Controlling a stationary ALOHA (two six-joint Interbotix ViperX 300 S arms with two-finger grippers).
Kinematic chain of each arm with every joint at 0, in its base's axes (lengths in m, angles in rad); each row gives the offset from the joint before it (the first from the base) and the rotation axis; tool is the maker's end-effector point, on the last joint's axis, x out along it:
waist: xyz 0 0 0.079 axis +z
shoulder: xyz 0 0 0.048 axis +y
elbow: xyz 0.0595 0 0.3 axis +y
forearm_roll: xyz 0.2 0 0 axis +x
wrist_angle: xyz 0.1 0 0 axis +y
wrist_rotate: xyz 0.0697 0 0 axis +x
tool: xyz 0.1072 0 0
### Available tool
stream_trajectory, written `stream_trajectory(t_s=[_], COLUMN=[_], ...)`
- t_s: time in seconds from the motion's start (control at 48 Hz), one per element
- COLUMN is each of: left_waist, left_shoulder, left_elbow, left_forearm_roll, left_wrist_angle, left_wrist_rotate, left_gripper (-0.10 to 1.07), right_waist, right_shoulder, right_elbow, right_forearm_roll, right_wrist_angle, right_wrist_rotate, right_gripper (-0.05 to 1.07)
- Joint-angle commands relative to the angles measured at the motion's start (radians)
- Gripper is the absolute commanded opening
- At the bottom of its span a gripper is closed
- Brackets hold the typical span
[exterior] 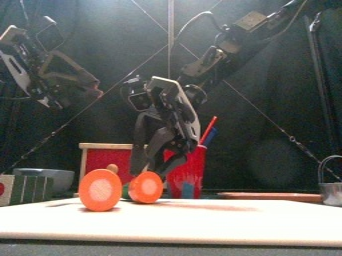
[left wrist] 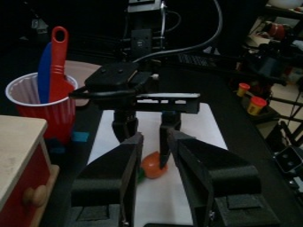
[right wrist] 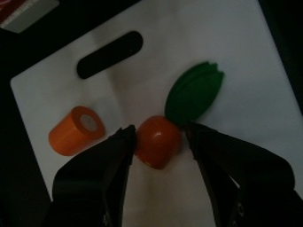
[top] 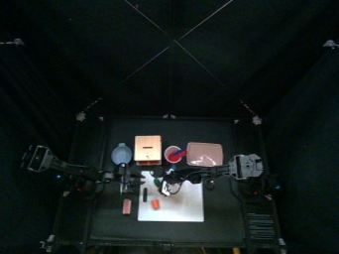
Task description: Grab carrot top and put in plate
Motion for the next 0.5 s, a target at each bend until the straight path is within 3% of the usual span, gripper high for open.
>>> stream_trajectory(t_s=[0.0, 0.312, 0.479], left_waist=[0.003, 0.003, 0.003], left_shoulder=[-0.002, -0.002, -0.002], left_elbow=[-0.012, -0.011, -0.012], left_forearm_roll=[0.0, 0.0, -0.002], left_wrist_angle=[-0.005, -0.003, -0.005], left_wrist_rotate=[-0.002, -0.003, -0.003], left_gripper=[0.72, 0.72, 0.72], right_waist=[-0.002, 0.002, 0.011], right_shoulder=[-0.023, -0.018, -0.018], right_elbow=[-0.02, -0.002, -0.003], right_forearm_roll=[-0.002, -0.021, -0.044], right_wrist_angle=[0.0, 0.023, 0.025], right_wrist_rotate=[-0.002, -0.003, -0.003], right_gripper=[0.84, 0.83, 0.7])
